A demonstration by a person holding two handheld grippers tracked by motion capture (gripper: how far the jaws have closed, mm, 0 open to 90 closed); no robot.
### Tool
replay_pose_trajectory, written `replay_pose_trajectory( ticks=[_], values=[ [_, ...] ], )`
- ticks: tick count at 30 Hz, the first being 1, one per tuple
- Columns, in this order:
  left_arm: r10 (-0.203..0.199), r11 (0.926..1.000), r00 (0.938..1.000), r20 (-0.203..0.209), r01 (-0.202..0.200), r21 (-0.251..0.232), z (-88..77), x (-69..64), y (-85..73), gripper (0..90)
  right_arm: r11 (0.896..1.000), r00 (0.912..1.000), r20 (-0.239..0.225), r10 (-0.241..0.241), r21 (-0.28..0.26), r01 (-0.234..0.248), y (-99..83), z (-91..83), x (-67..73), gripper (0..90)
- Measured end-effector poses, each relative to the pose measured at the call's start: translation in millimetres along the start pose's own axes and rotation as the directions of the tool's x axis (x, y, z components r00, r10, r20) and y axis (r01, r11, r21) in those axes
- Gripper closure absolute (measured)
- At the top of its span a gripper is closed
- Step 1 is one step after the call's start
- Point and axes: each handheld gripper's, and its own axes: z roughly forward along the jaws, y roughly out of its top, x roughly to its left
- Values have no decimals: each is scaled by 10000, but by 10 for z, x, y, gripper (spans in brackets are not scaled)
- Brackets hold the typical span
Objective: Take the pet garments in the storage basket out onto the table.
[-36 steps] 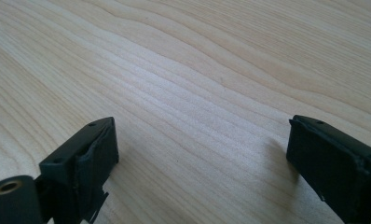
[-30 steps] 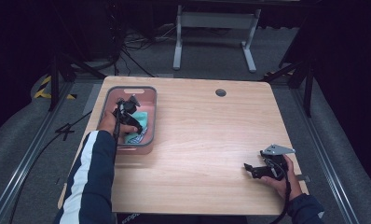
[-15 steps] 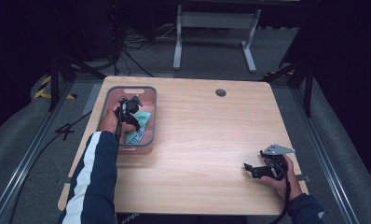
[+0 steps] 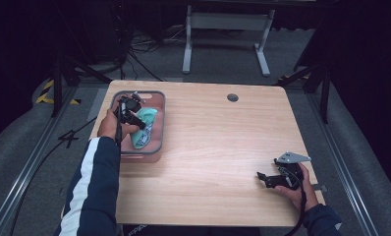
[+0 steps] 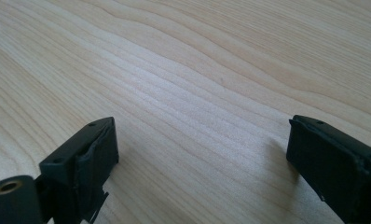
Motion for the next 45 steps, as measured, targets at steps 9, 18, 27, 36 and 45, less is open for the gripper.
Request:
replay_pose_trajectory(
  ticks=[9, 18, 27, 36, 45],
  values=[
    [-34, 9910, 9998, 195, 60, -1337, -394, -3, -14, 671, 10000, 10000, -3, 0, 0, 0, 0, 0, 0, 92],
    [470, 9729, 9986, 235, -405, -2276, -689, -176, 59, 671, 10000, 10000, 1, -17, 7, 17, 0, 0, -1, 93],
    [974, 9564, 9941, 469, -805, -2806, -830, -409, 178, 671, 10000, 10000, 7, -9, 3, 9, 0, 0, -1, 93],
    [1626, 9371, 9821, 947, -1237, -3265, -869, -699, 317, 671, 10000, 10000, 5, -10, 3, 10, 0, 0, -1, 92],
    [2685, 9156, 9531, 1396, -2075, -3443, -791, -1193, 513, 671, 10000, 10000, -2, 17, -7, -17, 0, 0, 1, 92]
  ],
)
